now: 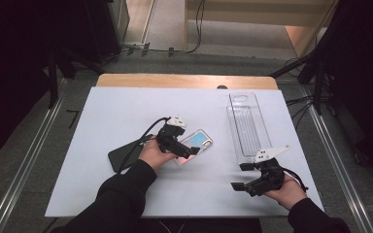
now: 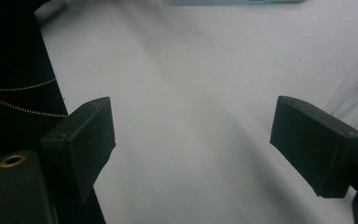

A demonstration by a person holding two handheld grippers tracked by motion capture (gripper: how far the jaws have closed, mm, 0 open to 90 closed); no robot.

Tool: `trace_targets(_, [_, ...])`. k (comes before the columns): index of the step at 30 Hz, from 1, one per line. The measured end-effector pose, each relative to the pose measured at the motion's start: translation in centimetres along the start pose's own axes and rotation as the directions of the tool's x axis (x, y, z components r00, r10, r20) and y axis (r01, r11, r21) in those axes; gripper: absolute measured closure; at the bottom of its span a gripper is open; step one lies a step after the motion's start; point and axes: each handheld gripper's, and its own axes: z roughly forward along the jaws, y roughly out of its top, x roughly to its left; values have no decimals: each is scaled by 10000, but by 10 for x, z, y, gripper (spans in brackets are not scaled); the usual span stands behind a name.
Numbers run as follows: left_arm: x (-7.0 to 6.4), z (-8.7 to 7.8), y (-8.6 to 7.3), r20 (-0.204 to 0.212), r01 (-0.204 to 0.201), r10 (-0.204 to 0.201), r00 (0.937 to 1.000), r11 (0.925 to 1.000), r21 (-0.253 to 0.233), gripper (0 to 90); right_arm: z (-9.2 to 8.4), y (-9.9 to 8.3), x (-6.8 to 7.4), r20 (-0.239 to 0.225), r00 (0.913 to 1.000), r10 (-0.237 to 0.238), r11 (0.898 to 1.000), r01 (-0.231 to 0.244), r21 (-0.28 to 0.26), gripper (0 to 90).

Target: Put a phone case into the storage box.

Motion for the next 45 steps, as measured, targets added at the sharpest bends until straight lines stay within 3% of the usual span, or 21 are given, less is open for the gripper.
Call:
trace_targets(10, [3, 10, -9, -186, 95, -88, 9998, 9993, 349, 17, 0, 0, 0, 21, 10000, -46, 10000, 46, 41, 120])
trace_targets(17, [2, 18, -14, -312, 65, -38, 9995, 9961, 877, 17, 1, 0, 0, 23, 10000, -92, 9999, 91, 100, 119])
trace_targets(20, [1, 21, -15, -527, -143, 201, 9984, 9942, 1066, 18, 1, 0, 0, 28, 10000, -79, 9999, 79, 121, 120])
trace_targets(24, [-3, 23, -16, -970, -472, 589, 9935, 9918, 1184, 44, 1, 0, 1, 50, 10000, -67, 9999, 66, 140, 120])
trace_targets(30, [-5, 24, -18, -1083, -653, 779, 9911, 9911, 1156, 51, 2, -1, 1, 75, 9999, -116, 9997, 114, 228, 119])
trace_targets(34, [-12, 27, -19, -1563, -1204, 1426, 9774, 9824, 1431, 53, 2, -1, 1, 89, 9999, -98, 9997, 96, 238, 120])
trace_targets(41, [-12, 27, -19, -1592, -1195, 1416, 9770, 9828, 1411, 63, 2, -1, 1, 99, 9999, -105, 9996, 102, 258, 120])
trace_targets(45, [-13, 24, -18, -1647, -1092, 1305, 9777, 9851, 1327, 157, 3, -1, 0, 114, 9998, -149, 9995, 146, 285, 120])
